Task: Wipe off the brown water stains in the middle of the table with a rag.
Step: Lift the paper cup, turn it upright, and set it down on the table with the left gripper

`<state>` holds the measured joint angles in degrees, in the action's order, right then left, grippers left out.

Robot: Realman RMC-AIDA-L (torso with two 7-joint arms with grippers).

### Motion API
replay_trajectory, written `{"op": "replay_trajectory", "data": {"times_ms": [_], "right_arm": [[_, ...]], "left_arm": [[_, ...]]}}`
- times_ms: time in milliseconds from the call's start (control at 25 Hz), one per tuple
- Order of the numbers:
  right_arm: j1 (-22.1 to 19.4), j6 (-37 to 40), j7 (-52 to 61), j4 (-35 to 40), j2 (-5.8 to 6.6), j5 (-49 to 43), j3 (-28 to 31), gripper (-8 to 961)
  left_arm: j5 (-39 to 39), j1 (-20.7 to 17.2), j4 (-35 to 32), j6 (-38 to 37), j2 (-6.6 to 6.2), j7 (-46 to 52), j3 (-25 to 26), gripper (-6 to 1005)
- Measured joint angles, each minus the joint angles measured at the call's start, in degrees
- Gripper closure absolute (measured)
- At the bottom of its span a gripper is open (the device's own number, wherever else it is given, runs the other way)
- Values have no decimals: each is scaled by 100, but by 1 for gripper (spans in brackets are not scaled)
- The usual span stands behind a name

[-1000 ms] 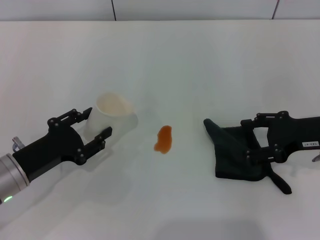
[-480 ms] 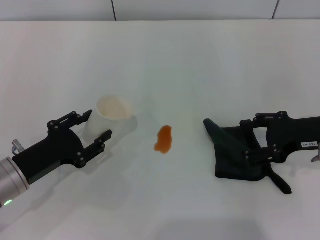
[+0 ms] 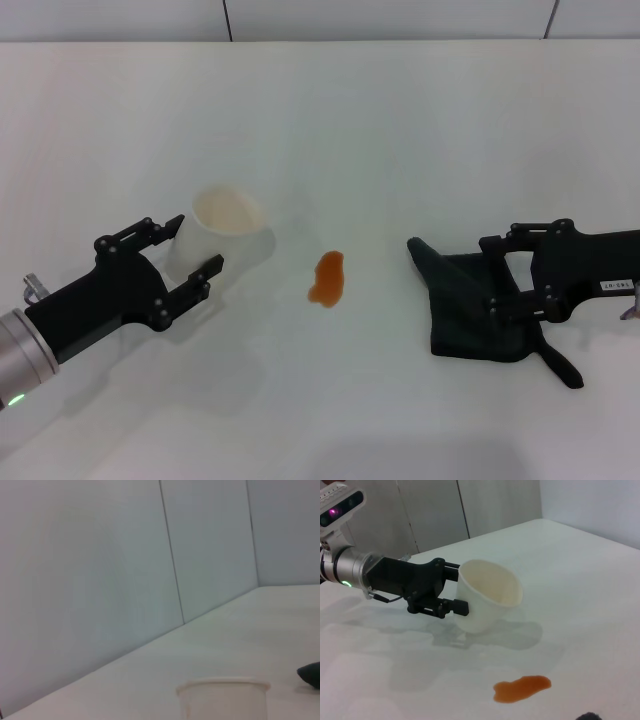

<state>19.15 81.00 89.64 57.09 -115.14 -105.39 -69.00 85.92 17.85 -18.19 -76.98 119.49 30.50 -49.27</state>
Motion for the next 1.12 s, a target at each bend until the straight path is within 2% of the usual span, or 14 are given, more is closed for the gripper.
{"op": "replay_trajectory", "data": {"times_ms": [1120], "right_arm": [[19, -100, 37, 39, 0, -8, -166, 124]], "left_arm": [[-10, -61, 219, 7, 12, -525, -24, 393]]}}
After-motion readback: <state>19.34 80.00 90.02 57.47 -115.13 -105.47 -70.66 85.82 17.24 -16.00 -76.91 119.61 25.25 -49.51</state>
